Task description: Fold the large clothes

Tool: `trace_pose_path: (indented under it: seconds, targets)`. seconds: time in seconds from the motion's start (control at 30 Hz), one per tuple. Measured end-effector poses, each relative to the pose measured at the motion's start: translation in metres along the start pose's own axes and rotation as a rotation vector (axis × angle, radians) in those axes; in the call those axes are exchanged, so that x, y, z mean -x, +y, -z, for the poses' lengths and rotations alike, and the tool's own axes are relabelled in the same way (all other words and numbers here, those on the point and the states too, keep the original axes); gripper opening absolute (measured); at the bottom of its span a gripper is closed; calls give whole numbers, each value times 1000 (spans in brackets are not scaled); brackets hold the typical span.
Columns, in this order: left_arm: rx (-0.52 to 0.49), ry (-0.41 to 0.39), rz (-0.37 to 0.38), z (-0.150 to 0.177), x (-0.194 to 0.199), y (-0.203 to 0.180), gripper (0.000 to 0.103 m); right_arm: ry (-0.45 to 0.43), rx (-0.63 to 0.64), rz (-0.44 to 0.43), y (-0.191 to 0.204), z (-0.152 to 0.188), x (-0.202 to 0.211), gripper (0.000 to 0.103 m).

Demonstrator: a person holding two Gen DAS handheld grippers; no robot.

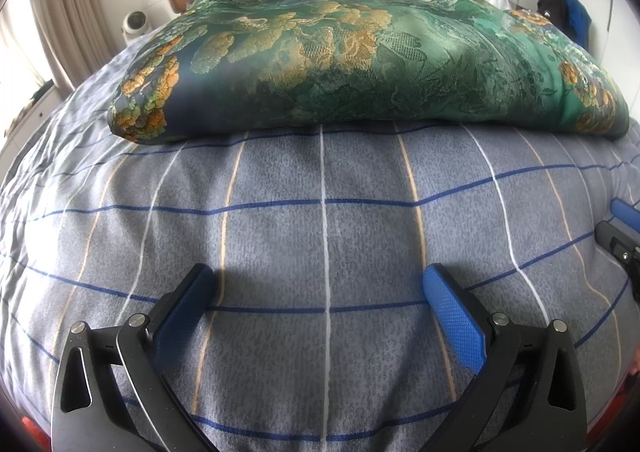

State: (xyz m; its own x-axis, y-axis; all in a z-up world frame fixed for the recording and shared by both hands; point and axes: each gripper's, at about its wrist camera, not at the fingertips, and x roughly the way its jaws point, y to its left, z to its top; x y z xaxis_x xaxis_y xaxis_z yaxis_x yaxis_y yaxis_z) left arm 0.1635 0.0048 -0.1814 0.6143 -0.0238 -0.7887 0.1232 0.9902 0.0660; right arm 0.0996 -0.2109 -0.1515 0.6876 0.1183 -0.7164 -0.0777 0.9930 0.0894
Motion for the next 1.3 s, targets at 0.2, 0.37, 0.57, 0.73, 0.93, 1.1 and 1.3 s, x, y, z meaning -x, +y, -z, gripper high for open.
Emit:
trace_pose_path:
  seconds: [0.2, 0.37, 0.57, 0.73, 0.93, 1.1, 1.3]
  targets:
    - [0, 0, -1, 0, 0, 0, 103, 0, 0, 0, 0, 0, 0, 84]
    - [-1, -1, -1, 0, 0, 0, 103, 0, 0, 0, 0, 0, 0, 84]
    - [0, -1, 3, 1, 1, 0, 103, 0, 1, 1, 0, 0, 0, 84]
    - [-8, 36, 34, -3, 11, 4, 103, -1, 1, 1, 0, 0, 1, 84]
    - [-20, 19, 87, -33, 44, 8, 102, -4, 5, -1, 0, 0, -1, 85]
    - [-33, -74, 106, -109, 62, 1, 102, -2, 7, -5, 1, 0, -1, 86]
    - [-66, -97, 32, -197, 24, -26, 103, 0, 8, -6, 1, 0, -1, 87]
